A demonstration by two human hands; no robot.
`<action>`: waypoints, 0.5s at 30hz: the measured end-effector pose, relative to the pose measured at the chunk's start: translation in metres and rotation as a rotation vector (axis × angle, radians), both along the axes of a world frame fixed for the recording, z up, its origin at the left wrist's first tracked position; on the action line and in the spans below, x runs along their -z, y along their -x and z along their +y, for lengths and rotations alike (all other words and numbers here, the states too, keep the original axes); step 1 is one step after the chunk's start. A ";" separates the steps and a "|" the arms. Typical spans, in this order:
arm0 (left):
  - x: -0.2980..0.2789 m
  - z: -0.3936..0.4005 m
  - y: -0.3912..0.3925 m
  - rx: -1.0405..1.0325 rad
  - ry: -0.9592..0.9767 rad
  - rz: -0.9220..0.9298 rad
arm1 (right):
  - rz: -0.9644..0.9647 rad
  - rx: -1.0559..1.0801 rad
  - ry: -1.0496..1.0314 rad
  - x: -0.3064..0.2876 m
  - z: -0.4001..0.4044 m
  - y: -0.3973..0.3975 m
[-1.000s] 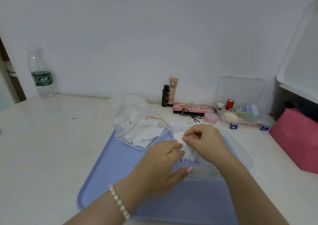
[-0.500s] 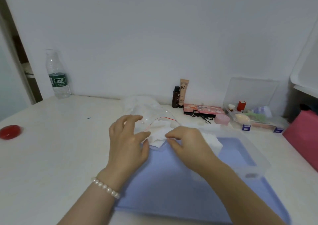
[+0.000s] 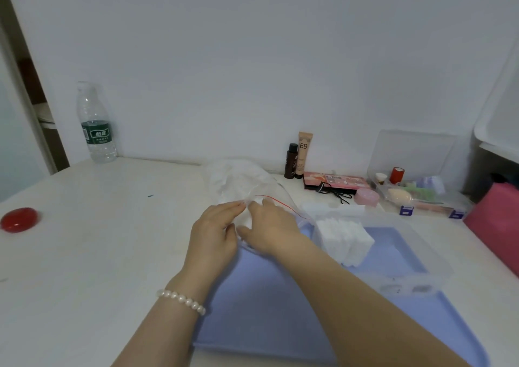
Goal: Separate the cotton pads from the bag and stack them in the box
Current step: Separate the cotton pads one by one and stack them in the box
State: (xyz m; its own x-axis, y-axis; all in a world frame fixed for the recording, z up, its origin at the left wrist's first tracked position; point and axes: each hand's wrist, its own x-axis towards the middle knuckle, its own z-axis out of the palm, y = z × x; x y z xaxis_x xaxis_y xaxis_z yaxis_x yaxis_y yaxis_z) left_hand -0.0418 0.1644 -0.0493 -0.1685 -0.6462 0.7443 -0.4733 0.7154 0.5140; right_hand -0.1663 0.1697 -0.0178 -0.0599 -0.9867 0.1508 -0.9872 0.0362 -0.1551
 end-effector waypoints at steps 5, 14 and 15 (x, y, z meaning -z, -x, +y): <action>-0.001 -0.001 0.000 -0.003 0.004 0.006 | 0.115 -0.004 -0.114 -0.001 -0.013 0.002; -0.004 0.001 0.001 0.012 -0.091 -0.007 | 0.172 -0.019 -0.008 0.004 -0.010 0.009; -0.005 0.002 0.002 0.008 -0.100 -0.002 | 0.196 -0.041 0.042 0.002 -0.007 0.008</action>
State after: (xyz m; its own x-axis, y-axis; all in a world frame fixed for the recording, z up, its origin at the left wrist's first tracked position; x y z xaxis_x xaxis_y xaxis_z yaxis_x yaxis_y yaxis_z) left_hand -0.0435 0.1665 -0.0441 -0.1751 -0.7156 0.6762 -0.4688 0.6646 0.5819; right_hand -0.1746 0.1630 -0.0194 0.0143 -0.9803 0.1971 -0.9992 -0.0066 0.0396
